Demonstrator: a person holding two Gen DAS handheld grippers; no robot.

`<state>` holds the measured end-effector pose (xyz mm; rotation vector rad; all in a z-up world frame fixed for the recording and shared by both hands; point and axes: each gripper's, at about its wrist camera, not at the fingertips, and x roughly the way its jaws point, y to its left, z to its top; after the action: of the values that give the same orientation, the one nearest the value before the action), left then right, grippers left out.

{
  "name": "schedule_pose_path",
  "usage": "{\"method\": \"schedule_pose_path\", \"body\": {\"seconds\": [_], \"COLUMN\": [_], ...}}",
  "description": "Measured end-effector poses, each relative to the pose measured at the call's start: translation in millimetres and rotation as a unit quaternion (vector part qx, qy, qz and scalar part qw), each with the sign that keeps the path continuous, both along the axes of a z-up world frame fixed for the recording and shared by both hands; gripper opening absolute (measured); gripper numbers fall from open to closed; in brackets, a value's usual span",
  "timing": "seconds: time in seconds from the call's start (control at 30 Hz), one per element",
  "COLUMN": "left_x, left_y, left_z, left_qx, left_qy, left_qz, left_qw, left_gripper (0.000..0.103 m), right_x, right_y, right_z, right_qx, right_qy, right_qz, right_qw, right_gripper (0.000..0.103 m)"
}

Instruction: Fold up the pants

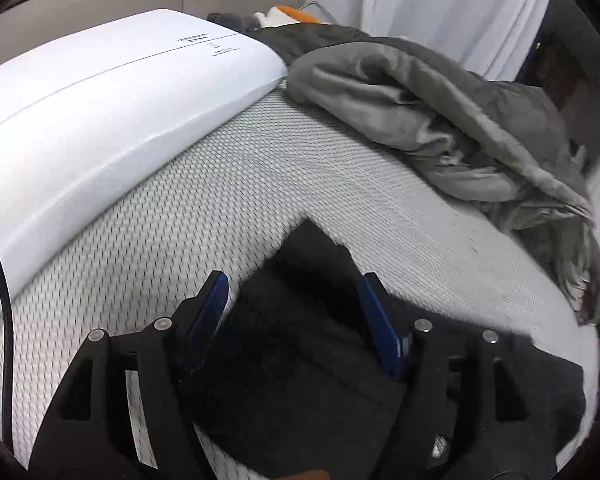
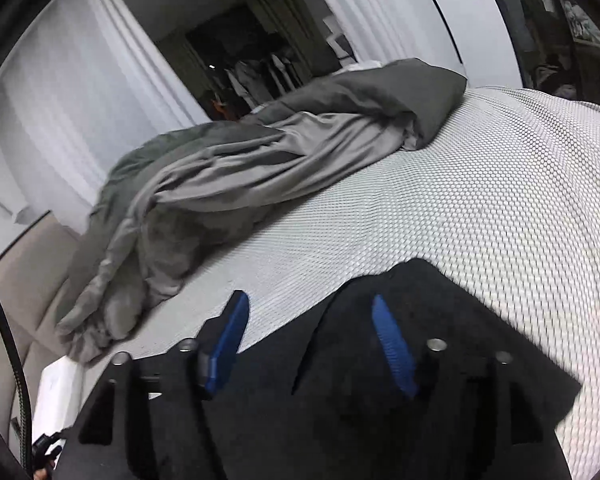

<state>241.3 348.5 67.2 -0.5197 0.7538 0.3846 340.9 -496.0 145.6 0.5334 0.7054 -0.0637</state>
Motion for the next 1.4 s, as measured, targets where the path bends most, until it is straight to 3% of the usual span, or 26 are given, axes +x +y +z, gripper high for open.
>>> {"method": "schedule_pose_path", "body": {"seconds": [0.07, 0.2, 0.3, 0.4, 0.57, 0.7, 0.8, 0.87, 0.97, 1.2, 1.4], "left_x": [-20.4, -46.9, -60.3, -68.7, -51.5, -22.5, 0.7, 9.5, 5.0, -56.3, -98.4], "left_y": [-14.7, -47.4, -69.5, -94.8, -131.9, -131.0, -120.5, -116.2, -107.6, -117.5, -109.1], "left_z": [2.0, -3.2, -18.6, -33.5, -54.9, -71.7, -83.7, -90.6, -91.8, -58.1, -83.6], "left_qx": [-0.015, -0.060, -0.112, -0.137, -0.093, -0.115, -0.138, -0.126, -0.134, -0.059, -0.073], "left_qy": [-0.014, -0.036, -0.039, -0.041, -0.010, 0.000, 0.002, 0.006, -0.015, -0.035, 0.019], "left_qz": [-0.013, -0.034, -0.040, -0.046, -0.089, -0.072, -0.048, -0.022, -0.007, -0.026, -0.033], "left_qw": [0.9997, 0.9970, 0.9921, 0.9887, 0.9917, 0.9908, 0.9893, 0.9917, 0.9909, 0.9974, 0.9966], "left_gripper": [0.065, 0.065, 0.065, 0.065, 0.065, 0.062, 0.040, 0.003, 0.000, 0.000, 0.000], "right_x": [-18.6, -50.2, -69.8, -89.1, -100.0, -103.8, -102.3, -102.2, -103.0, -107.0, -113.6], "right_y": [9.6, 35.8, 54.0, 67.2, 77.9, 68.1, 56.6, 48.1, 34.5, 11.7, 9.1], "right_z": [0.1, 2.4, 2.4, -7.2, -31.1, -42.5, -44.9, -45.7, -47.2, -41.1, -35.9], "right_qx": [0.025, 0.060, 0.082, 0.091, 0.054, 0.045, 0.039, 0.038, 0.045, 0.055, 0.057], "right_qy": [-0.006, -0.004, -0.008, -0.007, 0.023, 0.032, 0.030, 0.027, 0.029, 0.020, 0.010], "right_qz": [0.011, 0.044, 0.072, 0.092, 0.132, 0.122, 0.109, 0.098, 0.088, 0.063, 0.060], "right_qw": [1.000, 0.997, 0.994, 0.992, 0.989, 0.991, 0.993, 0.994, 0.995, 0.996, 0.996], "right_gripper": [0.080, 0.082, 0.087, 0.088, 0.088, 0.088, 0.088, 0.088, 0.088, 0.088, 0.088]}}
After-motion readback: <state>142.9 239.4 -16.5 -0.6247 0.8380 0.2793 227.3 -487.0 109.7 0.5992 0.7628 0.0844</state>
